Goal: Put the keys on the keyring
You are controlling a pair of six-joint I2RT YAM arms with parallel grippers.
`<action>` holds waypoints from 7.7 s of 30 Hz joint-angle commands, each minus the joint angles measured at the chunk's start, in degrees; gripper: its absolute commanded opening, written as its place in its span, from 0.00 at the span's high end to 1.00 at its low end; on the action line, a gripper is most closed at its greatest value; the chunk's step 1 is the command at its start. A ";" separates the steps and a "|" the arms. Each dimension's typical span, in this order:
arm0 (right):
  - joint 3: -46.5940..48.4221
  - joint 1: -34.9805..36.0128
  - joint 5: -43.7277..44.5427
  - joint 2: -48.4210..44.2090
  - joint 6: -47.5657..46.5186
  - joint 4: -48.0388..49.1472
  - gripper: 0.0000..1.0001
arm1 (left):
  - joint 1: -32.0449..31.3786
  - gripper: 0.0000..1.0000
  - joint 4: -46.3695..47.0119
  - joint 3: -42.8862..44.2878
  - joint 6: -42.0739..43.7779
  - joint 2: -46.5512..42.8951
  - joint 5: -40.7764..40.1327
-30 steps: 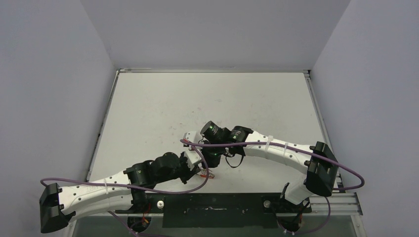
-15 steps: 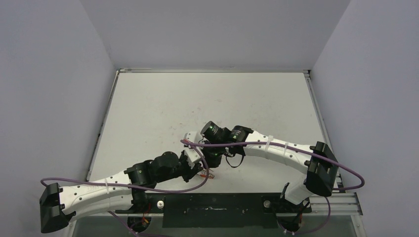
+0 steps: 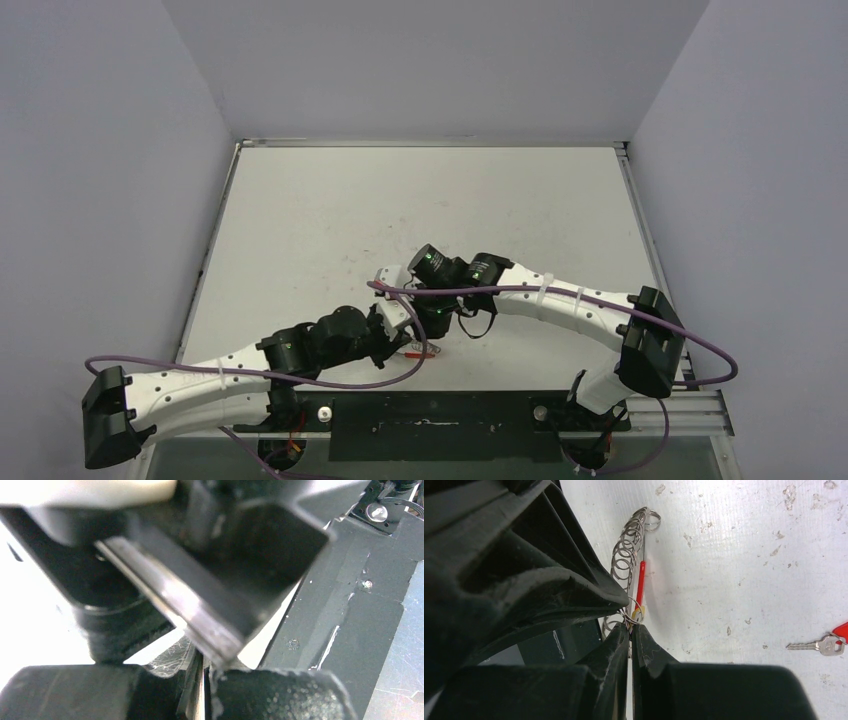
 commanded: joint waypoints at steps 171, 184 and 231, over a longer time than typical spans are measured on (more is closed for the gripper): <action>-21.09 -10.62 -30.69 -1.39 -0.56 39.13 0.86 | -1.77 1.00 27.21 -21.99 5.55 -26.03 0.98; -24.51 -10.54 -30.54 -3.06 0.21 43.18 1.00 | -1.77 1.00 28.85 -23.27 5.87 -27.59 1.59; -31.77 -6.21 -24.05 -12.25 -6.03 46.35 1.00 | -1.77 1.00 36.22 -24.90 10.34 -28.84 11.12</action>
